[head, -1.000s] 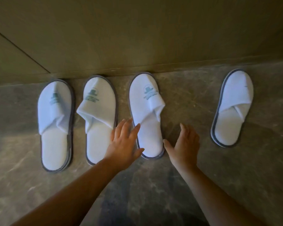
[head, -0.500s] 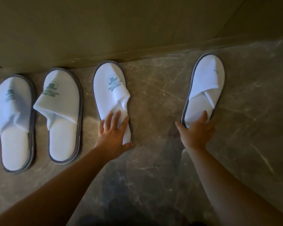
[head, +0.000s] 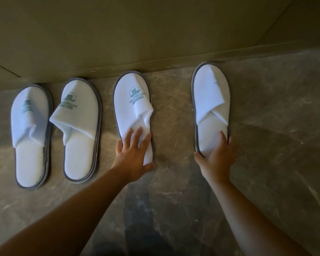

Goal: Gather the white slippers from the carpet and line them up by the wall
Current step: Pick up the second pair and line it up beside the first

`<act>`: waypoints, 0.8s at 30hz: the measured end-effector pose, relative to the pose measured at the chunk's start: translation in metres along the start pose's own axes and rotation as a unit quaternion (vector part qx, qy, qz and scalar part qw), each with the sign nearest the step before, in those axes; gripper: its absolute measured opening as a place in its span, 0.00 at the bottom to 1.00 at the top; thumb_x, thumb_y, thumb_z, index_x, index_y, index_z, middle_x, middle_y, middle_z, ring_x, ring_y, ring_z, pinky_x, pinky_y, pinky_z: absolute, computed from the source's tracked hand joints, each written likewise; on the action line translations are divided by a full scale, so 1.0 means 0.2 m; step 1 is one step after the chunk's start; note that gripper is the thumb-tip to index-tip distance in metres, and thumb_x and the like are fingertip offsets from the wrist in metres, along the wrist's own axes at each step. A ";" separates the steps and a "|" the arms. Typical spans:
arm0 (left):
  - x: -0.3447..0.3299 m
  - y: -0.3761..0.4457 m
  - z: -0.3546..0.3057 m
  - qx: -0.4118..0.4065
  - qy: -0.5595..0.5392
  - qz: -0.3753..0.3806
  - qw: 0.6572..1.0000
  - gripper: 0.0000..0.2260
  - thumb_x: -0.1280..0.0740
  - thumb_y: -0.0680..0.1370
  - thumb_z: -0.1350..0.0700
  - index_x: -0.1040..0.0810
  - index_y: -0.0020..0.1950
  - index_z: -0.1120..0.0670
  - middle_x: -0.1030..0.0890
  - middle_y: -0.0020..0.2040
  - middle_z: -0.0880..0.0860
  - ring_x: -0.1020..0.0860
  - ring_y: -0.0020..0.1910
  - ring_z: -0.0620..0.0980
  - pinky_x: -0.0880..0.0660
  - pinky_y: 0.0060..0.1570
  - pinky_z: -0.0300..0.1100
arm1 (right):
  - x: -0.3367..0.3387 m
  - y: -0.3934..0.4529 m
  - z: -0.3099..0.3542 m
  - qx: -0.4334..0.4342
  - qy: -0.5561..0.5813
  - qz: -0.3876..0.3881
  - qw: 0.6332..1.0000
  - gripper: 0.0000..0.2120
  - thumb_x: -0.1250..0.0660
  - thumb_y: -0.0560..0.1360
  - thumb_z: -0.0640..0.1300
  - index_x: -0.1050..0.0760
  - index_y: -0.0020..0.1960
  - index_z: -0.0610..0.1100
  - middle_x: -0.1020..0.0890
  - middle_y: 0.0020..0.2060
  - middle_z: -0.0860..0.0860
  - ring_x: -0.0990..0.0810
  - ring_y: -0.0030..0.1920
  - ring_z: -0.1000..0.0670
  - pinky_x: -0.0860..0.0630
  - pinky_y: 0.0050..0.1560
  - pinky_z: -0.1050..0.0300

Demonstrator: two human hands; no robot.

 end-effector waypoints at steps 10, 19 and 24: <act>0.00 0.00 0.00 -0.001 0.001 -0.007 1.000 0.40 0.37 0.69 0.38 0.57 0.72 0.48 0.58 0.76 0.53 0.60 0.74 0.59 0.55 0.70 0.60 | -0.08 -0.07 0.04 0.074 -0.030 0.086 0.993 0.45 0.27 0.64 0.47 0.51 0.71 0.46 0.46 0.73 0.40 0.46 0.71 0.40 0.44 0.70 0.45; 0.00 0.00 0.00 -0.002 0.001 -0.006 1.000 0.40 0.37 0.69 0.38 0.57 0.72 0.48 0.58 0.76 0.53 0.60 0.74 0.58 0.56 0.70 0.60 | -0.09 -0.09 0.07 0.049 -0.017 0.077 0.996 0.44 0.27 0.64 0.47 0.50 0.71 0.44 0.46 0.72 0.39 0.46 0.71 0.39 0.44 0.69 0.44; 0.00 0.00 0.00 0.000 0.003 -0.007 1.000 0.40 0.37 0.69 0.38 0.57 0.72 0.48 0.58 0.76 0.53 0.60 0.74 0.59 0.56 0.70 0.60 | -0.09 -0.11 0.09 0.048 -0.020 0.071 0.996 0.44 0.27 0.64 0.47 0.50 0.71 0.44 0.44 0.72 0.39 0.44 0.70 0.39 0.42 0.68 0.44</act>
Point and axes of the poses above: each hand's wrist, its own y-axis towards the middle knuckle, its own x-axis out of the back of the hand, z = x × y, the point moved 1 cm from there along y, towards the middle knuckle
